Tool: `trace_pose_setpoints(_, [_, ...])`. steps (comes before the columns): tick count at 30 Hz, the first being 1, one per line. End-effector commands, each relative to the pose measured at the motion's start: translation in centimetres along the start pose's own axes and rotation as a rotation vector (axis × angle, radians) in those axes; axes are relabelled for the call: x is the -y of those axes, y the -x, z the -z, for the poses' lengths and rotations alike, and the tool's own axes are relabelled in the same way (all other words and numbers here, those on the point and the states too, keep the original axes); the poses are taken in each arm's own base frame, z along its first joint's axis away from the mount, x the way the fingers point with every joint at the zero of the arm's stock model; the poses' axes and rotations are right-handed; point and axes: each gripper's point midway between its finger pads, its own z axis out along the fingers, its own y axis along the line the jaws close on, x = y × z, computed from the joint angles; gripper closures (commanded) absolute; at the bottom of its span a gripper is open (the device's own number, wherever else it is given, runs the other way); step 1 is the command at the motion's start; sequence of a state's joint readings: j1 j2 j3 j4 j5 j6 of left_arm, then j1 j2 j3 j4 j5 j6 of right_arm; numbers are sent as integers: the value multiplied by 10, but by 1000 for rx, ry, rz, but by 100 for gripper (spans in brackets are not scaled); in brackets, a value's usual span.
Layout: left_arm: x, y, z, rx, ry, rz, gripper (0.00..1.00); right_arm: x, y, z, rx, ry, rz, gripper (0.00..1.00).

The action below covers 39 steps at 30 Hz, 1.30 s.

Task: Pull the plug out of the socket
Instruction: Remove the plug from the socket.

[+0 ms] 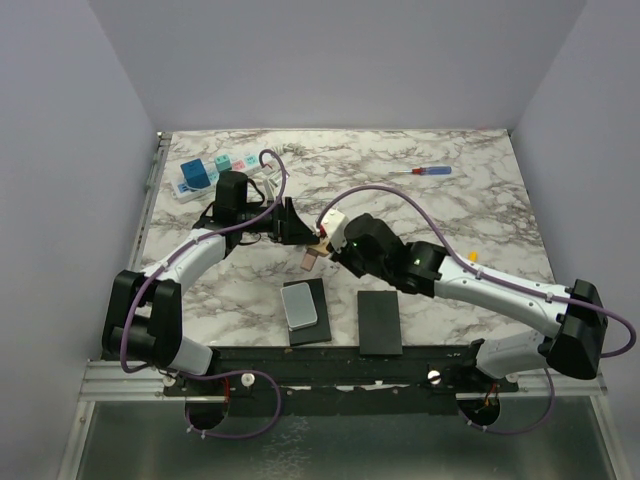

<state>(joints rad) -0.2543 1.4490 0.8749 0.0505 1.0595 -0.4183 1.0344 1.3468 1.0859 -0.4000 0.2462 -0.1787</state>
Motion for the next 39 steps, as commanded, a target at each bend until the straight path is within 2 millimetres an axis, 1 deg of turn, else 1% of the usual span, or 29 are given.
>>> trace_pose_setpoints(1, [-17,25,4,77,65,-65,100,8,8,22,20,-34,11,99])
trace_pose_setpoints(5, [-15,23,3,67,49,-63,100,20,7,19,-1,-80,-34,99])
trace_pose_setpoints(12, [-11,19,0,51,29,-66,100,38,11,5,-7,-116,-96,99])
trace_pose_setpoints(17, [-12,21,0,61,45,-71,100,40,9,-1,-25,-109,-96,99])
trace_pose_setpoints(26, [-14,24,2,69,61,-75,100,11,-4,10,-43,66,-53,99])
trace_pose_setpoints(33, [-17,25,4,74,72,-70,100,-13,-16,10,-103,186,-60,99])
trace_pose_setpoints(39, [-19,27,5,83,85,-69,100,-20,-10,11,-84,206,-72,99])
